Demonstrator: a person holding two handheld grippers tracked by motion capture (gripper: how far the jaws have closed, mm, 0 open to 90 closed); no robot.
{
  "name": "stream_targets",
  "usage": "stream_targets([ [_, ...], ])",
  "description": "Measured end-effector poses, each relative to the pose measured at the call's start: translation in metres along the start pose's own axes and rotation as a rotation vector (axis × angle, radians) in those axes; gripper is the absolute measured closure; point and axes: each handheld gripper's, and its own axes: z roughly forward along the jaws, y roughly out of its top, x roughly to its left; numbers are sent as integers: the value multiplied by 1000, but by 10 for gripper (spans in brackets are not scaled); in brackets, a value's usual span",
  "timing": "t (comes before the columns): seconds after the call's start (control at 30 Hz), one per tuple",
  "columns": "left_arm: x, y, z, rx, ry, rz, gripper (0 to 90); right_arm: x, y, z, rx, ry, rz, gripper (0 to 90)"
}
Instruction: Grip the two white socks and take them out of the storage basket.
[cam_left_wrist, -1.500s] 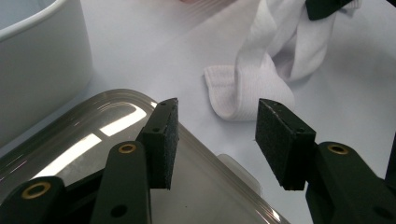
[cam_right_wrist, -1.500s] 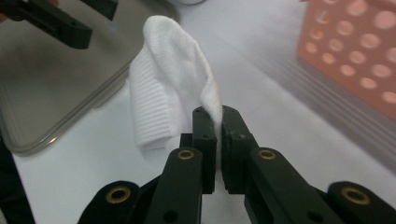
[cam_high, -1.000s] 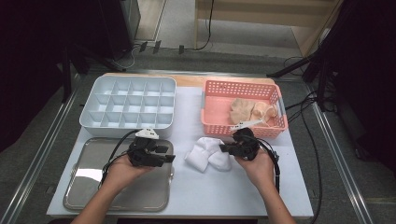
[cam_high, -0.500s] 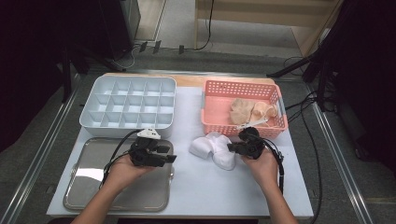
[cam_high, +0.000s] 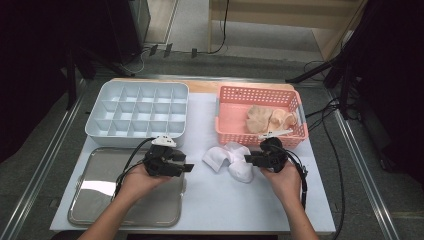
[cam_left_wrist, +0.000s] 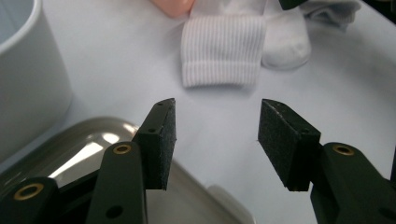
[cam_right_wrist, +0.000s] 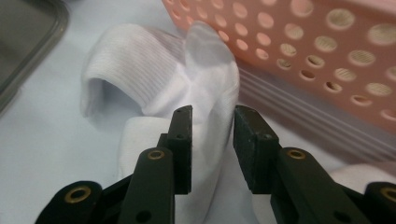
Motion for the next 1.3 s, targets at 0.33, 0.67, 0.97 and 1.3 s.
stream_targets([
  [0.33, -8, 17, 27, 41, -8, 39, 464, 13, -6, -23, -36, 11, -23, 693],
  [0.67, -2, 24, 52, 46, 1, 25, 453, 29, -12, -18, -12, 42, -44, 713],
  [0.97, -3, 21, 72, 96, 17, 62, 461, 36, -13, 4, 39, 71, -60, 706],
  [1.3, -4, 18, 77, 106, 54, 98, 475, 31, -20, 14, 77, 67, -49, 636],
])
